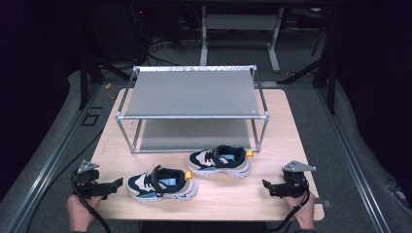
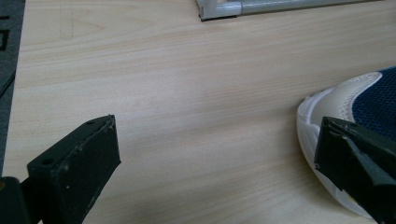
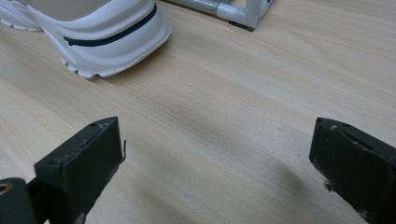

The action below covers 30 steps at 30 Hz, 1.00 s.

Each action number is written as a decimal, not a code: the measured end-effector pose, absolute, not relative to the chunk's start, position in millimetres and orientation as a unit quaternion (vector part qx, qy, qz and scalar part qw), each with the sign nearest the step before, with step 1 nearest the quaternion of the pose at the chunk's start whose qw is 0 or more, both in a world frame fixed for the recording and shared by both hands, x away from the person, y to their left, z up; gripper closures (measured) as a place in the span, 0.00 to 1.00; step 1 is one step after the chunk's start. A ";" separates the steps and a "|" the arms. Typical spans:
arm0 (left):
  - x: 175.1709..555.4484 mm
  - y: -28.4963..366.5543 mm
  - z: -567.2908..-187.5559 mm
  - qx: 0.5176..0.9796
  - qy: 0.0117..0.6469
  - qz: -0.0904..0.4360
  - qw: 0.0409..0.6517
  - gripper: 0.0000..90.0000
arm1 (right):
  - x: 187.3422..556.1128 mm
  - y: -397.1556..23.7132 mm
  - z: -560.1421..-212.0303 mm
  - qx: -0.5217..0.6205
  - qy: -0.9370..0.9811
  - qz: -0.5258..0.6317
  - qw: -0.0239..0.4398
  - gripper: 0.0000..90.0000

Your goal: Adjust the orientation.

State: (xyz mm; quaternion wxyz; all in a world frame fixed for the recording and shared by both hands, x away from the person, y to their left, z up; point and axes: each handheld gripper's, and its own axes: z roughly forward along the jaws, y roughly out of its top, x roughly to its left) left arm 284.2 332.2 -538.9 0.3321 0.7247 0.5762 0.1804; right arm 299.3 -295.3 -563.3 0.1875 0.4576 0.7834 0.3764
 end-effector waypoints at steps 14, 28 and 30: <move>280.7 322.8 -517.1 0.741 0.562 0.155 0.335 0.00 | 300.0 -294.7 -563.6 0.456 0.786 0.372 0.188 0.04; 288.5 294.3 -483.9 0.772 0.524 0.119 0.339 0.00 | 300.3 -294.1 -564.4 0.454 0.786 0.374 0.190 0.06; 290.9 288.8 -479.6 0.780 0.518 0.111 0.333 0.00 | 300.1 -294.1 -564.3 0.454 0.786 0.374 0.191 0.06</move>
